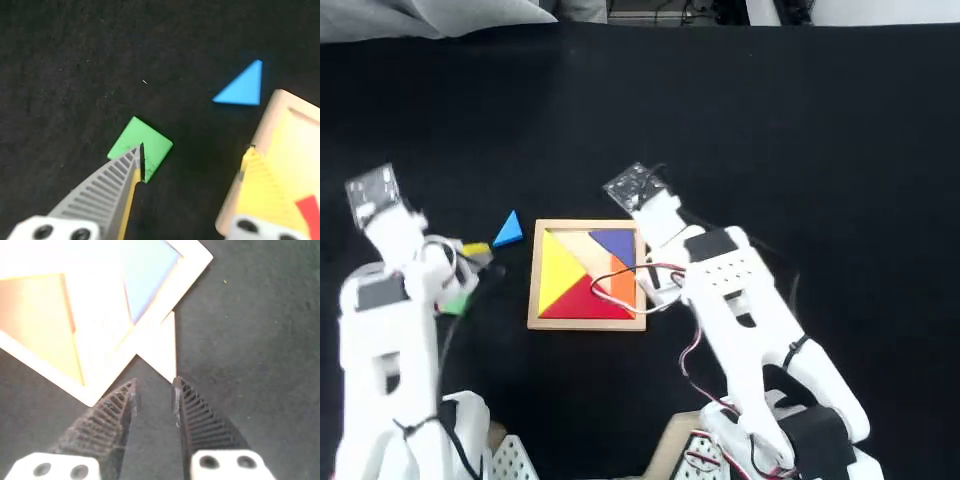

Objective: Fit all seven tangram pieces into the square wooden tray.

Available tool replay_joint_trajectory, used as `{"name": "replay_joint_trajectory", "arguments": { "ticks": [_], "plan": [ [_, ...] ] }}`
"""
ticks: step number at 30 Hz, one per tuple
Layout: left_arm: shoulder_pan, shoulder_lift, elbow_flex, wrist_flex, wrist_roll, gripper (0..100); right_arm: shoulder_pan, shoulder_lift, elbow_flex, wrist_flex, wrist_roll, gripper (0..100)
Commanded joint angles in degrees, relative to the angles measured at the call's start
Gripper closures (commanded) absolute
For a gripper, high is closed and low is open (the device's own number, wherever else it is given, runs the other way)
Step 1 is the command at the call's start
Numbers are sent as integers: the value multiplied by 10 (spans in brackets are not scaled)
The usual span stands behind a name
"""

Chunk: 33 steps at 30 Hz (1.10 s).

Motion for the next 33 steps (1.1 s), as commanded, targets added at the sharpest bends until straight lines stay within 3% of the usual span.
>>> {"name": "replay_joint_trajectory", "arguments": {
  "ticks": [1,16,25,33],
  "plan": [
    [-4,-66,86,-102,19,690,-14,54,-41,-11,40,890],
    [29,-84,120,-102,18,690,5,215,-124,-55,47,888],
    [43,-82,121,-101,17,690,102,219,-120,-63,76,888],
    [40,-82,121,-101,17,690,108,165,-119,-33,75,888]
  ]
}}
